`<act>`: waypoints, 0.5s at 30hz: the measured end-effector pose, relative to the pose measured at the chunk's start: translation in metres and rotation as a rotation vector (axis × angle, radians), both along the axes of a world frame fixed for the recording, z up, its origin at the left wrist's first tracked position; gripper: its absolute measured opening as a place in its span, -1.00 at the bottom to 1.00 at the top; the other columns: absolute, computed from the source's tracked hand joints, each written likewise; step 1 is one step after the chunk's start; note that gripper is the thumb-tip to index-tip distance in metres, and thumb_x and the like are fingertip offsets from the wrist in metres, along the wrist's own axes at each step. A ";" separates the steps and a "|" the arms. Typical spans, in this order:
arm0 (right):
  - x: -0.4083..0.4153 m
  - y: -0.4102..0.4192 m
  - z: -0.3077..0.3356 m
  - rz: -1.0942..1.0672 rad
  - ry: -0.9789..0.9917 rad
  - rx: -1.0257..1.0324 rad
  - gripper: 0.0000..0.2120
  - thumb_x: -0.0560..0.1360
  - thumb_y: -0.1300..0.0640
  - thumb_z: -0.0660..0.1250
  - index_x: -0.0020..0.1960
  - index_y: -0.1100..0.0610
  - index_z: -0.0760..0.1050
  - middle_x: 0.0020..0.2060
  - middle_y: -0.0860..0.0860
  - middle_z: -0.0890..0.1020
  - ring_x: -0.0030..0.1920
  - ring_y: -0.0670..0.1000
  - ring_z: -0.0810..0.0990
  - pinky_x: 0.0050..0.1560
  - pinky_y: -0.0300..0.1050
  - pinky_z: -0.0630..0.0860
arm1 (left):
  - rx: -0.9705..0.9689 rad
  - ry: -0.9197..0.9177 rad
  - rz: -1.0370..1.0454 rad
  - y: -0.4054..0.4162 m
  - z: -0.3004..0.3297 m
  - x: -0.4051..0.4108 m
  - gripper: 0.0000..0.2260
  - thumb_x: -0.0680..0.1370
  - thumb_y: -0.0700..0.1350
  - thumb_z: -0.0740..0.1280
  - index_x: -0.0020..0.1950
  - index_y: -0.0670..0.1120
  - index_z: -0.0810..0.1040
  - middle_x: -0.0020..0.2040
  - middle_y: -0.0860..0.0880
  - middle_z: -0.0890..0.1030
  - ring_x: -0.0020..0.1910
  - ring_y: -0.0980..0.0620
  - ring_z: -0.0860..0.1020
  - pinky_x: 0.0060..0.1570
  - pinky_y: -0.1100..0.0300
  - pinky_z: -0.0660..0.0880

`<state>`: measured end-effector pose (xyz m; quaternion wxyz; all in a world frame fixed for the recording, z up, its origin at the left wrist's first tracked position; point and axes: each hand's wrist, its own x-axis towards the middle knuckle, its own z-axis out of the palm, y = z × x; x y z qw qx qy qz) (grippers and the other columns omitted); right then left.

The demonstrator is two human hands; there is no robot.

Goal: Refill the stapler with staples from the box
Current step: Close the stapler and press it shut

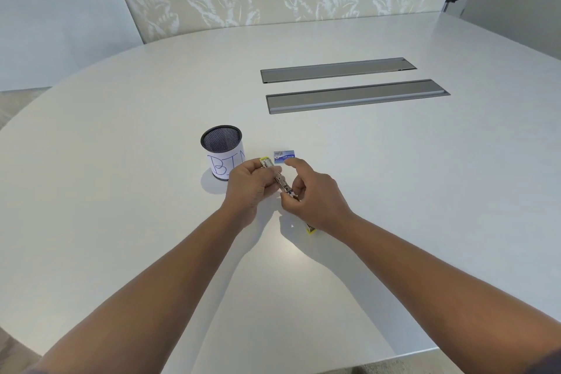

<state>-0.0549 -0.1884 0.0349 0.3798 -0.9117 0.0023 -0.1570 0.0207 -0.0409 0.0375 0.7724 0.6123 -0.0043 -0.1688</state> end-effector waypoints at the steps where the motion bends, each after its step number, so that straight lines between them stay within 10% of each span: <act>1: 0.001 -0.001 0.001 0.010 0.034 0.027 -0.43 0.38 0.01 0.37 0.34 -0.25 0.30 -0.29 -0.13 0.58 -0.34 -0.11 0.59 -0.29 -0.14 0.56 | 0.010 -0.016 0.025 0.000 0.000 0.000 -0.83 0.47 -0.27 0.48 0.05 -0.27 0.66 -0.20 -0.16 0.65 -0.19 -0.02 0.67 -0.08 0.14 0.64; 7: 0.000 -0.013 0.007 0.194 0.308 0.286 -0.38 0.37 0.18 0.42 0.32 -0.25 0.33 -0.05 -0.11 0.53 -0.40 -0.02 0.56 -0.40 -0.14 0.57 | 0.016 -0.084 0.133 0.004 0.001 -0.001 -0.87 0.52 -0.27 0.45 0.04 -0.28 0.64 -0.38 -0.01 0.60 -0.27 0.03 0.63 -0.14 0.21 0.64; 15: 0.009 -0.027 0.028 0.245 0.300 0.726 -0.80 0.50 0.38 0.40 0.10 0.22 0.54 -0.08 0.13 0.59 -0.29 0.03 0.59 -0.24 -0.13 0.58 | -0.020 -0.162 0.096 0.013 0.000 -0.002 -0.87 0.54 -0.25 0.47 0.07 -0.15 0.63 -0.14 -0.10 0.71 -0.16 -0.01 0.67 -0.07 0.15 0.64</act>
